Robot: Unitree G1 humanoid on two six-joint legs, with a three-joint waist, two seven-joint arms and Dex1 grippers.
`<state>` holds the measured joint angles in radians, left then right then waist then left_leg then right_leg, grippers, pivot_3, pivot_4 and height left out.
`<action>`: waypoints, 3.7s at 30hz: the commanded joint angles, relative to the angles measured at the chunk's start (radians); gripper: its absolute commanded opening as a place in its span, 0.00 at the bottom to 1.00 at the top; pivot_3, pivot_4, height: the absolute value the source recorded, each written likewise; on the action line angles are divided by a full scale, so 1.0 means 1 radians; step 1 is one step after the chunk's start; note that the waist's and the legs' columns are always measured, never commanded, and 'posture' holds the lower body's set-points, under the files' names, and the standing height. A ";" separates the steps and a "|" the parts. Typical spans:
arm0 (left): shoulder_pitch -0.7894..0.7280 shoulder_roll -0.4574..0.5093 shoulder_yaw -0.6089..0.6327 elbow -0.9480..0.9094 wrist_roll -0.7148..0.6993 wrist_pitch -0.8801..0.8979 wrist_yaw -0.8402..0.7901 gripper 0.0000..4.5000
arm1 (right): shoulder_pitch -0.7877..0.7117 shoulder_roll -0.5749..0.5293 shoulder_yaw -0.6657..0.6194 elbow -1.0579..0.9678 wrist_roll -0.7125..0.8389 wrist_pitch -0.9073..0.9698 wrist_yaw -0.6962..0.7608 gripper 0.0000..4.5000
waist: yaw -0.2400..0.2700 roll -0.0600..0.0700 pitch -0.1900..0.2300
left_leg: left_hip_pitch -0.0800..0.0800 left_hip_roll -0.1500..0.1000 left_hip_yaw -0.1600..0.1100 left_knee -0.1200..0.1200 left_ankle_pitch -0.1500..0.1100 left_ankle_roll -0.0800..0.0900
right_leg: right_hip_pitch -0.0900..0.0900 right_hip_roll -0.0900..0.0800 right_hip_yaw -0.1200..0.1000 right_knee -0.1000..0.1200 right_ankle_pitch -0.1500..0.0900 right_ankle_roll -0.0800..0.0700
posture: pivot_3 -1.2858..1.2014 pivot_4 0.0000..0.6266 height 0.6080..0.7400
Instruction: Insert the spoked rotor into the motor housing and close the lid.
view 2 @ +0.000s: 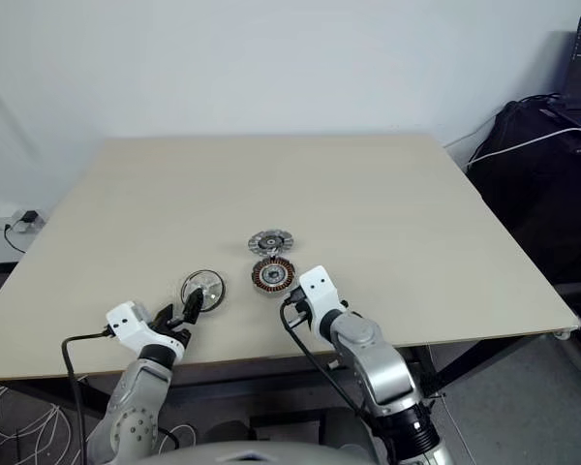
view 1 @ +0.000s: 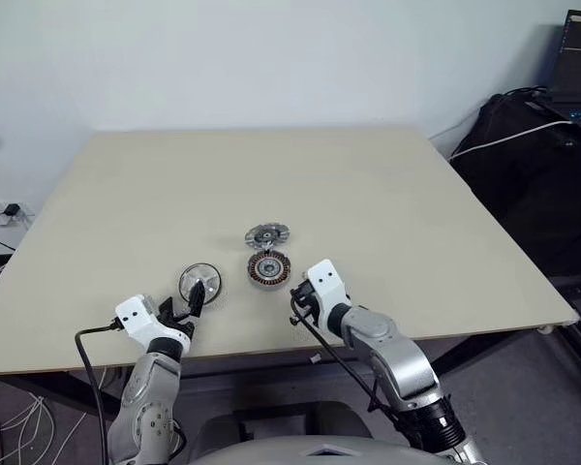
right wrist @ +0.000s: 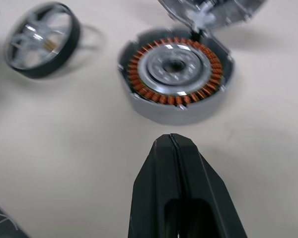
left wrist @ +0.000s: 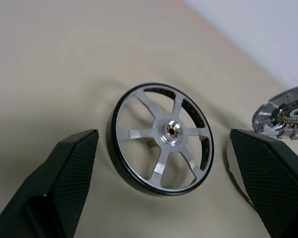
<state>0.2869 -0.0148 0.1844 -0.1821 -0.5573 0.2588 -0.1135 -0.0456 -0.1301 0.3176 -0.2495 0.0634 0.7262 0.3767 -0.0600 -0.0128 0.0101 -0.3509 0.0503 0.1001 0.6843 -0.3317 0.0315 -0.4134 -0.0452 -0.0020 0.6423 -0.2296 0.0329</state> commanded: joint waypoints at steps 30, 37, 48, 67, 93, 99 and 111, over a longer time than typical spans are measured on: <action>-0.039 -0.008 0.050 0.002 0.021 -0.013 -0.044 1.00 | -0.002 -0.010 0.008 -0.035 0.031 -0.032 0.005 0.00 | 0.001 -0.002 0.001 | 0.000 0.000 0.000 0.000 0.000 0.000 | 0.000 0.000 0.000 0.000 0.002 -0.003 | 0.52 0.00 1.00; -0.056 -0.014 0.052 0.026 0.036 0.009 -0.017 1.00 | -0.010 -0.007 0.014 -0.026 0.030 -0.035 0.006 0.00 | 0.005 -0.002 0.001 | 0.000 -0.001 0.000 0.000 0.000 0.000 | 0.000 0.000 0.000 0.000 0.002 -0.004 | 0.52 0.00 1.00; -0.093 -0.024 0.063 0.046 0.020 0.105 0.048 1.00 | -0.011 -0.004 0.015 -0.019 0.029 -0.043 0.000 0.00 | 0.010 -0.002 0.001 | 0.001 -0.001 0.000 0.000 0.000 0.000 | 0.001 0.000 0.000 0.000 0.002 -0.003 | 0.52 0.00 1.00; -0.087 -0.023 0.045 -0.007 -0.069 0.180 -0.024 1.00 | -0.015 0.002 0.019 -0.012 0.030 -0.048 -0.006 0.00 | 0.021 -0.003 0.001 | 0.001 -0.001 -0.001 0.000 0.000 0.000 | 0.001 0.000 0.000 0.000 0.002 -0.003 | 0.52 0.00 1.00; -0.148 -0.086 0.127 0.078 -0.189 0.145 0.009 1.00 | -0.019 0.004 0.015 -0.006 0.030 -0.046 -0.013 0.00 | 0.021 -0.004 0.001 | 0.001 -0.001 -0.001 0.000 0.000 0.000 | 0.001 0.000 0.000 0.000 0.002 -0.004 | 0.52 0.00 1.00; -0.168 -0.089 0.127 0.091 -0.241 0.160 -0.002 1.00 | -0.022 0.004 0.016 -0.004 0.029 -0.049 -0.014 0.00 | 0.021 -0.006 0.003 | 0.000 -0.001 -0.001 0.000 0.000 0.000 | 0.001 0.000 0.000 0.000 0.002 -0.004 | 0.52 0.00 1.00; -0.169 -0.096 0.096 0.088 -0.274 0.183 -0.009 0.65 | -0.018 0.006 0.013 -0.008 0.030 -0.051 -0.019 0.00 | 0.021 -0.006 0.003 | 0.000 -0.001 -0.001 0.000 0.000 -0.001 | 0.001 0.000 0.000 0.000 0.002 -0.004 | 0.52 0.00 1.00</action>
<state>0.1324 -0.0705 0.2987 -0.0813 -0.8083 0.4369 -0.1106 -0.0523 -0.1302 0.3443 -0.2399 0.0848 0.6985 0.3627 -0.0389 -0.0188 0.0129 -0.3505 0.0492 0.0994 0.6844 -0.3314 0.0309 -0.4122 -0.0454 -0.0020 0.6420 -0.2273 0.0290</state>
